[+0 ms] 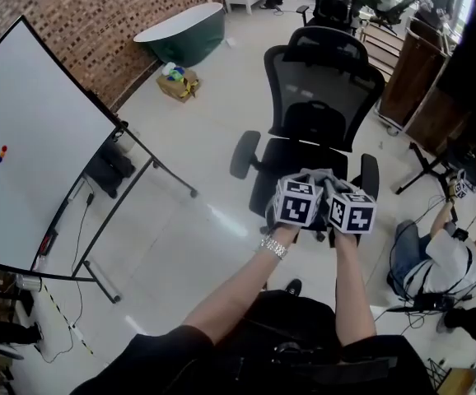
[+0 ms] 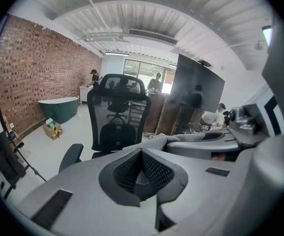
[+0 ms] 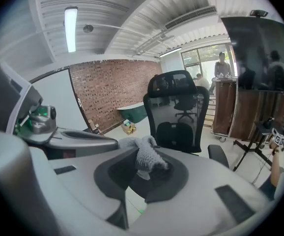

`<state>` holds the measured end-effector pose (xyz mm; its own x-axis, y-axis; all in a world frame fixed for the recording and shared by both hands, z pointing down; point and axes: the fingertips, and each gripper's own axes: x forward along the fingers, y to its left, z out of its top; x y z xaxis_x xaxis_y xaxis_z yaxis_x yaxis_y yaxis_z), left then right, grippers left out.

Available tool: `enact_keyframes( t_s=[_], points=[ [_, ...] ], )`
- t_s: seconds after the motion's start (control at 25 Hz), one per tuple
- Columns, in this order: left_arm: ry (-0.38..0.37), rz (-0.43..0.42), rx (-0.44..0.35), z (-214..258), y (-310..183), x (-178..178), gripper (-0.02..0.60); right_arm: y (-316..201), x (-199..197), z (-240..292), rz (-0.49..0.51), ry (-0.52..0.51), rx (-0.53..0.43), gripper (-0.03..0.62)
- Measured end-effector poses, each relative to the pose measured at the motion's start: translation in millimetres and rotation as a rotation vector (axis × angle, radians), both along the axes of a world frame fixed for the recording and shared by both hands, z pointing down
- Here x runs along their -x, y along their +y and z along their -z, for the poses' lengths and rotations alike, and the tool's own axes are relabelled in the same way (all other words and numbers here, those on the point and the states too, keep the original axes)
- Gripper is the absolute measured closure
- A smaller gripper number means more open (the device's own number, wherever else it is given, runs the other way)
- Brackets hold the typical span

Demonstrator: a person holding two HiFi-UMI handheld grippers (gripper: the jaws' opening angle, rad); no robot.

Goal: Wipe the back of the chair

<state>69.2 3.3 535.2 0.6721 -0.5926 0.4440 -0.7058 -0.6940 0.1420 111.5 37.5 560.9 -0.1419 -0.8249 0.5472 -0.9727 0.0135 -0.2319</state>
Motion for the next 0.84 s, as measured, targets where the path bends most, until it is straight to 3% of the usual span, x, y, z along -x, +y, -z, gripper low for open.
enact_keyframes(
  t_s=[0.08, 0.28, 0.44, 0.84],
  points=[
    [-0.013, -0.013, -0.036, 6, -3, 4, 0.580, -2, 6, -1, 0.003, -0.010, 0.002, 0.560],
    [0.003, -0.004, -0.015, 5, -8, 13, 0.580, -6, 20, -2, 0.028, -0.001, 0.001, 0.559],
    [0.004, -0.012, -0.057, 15, -12, 11, 0.580, -9, 16, 2, 0.029, 0.004, -0.006, 0.559],
    [0.006, -0.023, -0.030, 13, -5, 4, 0.580, -9, 16, 6, 0.041, -0.009, -0.016, 0.559]
  ],
)
